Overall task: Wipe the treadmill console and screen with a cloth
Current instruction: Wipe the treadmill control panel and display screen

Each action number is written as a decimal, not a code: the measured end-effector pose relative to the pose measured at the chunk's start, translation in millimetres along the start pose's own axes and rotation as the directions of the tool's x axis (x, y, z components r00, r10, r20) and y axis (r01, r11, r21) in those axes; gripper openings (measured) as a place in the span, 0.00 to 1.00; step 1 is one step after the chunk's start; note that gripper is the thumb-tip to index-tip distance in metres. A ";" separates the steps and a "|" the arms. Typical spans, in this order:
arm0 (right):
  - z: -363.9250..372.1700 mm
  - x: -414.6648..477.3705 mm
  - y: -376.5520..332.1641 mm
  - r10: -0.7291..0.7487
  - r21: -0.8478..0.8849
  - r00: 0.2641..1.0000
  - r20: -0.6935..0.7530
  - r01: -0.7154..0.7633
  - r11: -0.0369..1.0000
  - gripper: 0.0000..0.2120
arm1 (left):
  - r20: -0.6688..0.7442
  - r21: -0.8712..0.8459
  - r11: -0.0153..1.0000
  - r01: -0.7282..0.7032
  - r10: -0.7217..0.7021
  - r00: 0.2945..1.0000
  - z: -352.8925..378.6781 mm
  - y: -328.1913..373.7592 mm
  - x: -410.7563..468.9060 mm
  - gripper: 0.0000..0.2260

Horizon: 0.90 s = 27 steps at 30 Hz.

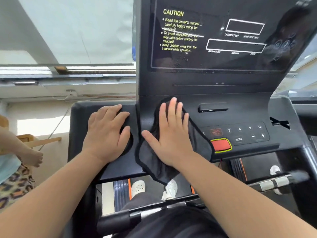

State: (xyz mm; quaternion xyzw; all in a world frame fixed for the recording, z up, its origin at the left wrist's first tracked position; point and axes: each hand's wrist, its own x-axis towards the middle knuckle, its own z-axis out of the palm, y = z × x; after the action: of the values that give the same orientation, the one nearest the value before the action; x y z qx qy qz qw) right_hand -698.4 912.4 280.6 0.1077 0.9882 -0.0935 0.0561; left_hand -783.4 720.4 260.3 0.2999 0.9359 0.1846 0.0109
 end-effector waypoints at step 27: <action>-1.1 -21.6 78.0 -0.044 -0.197 0.998 0.052 0.053 0.979 0.52 | -0.012 -0.062 0.998 0.021 -0.022 1.000 1.2 -0.6 0.9 0.24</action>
State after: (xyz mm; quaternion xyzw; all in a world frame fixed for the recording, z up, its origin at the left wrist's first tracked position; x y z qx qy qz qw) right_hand -660.2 983.0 271.0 0.0751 0.9933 0.0014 0.0874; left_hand -784.3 720.9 259.1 0.2881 0.9330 0.2152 0.0163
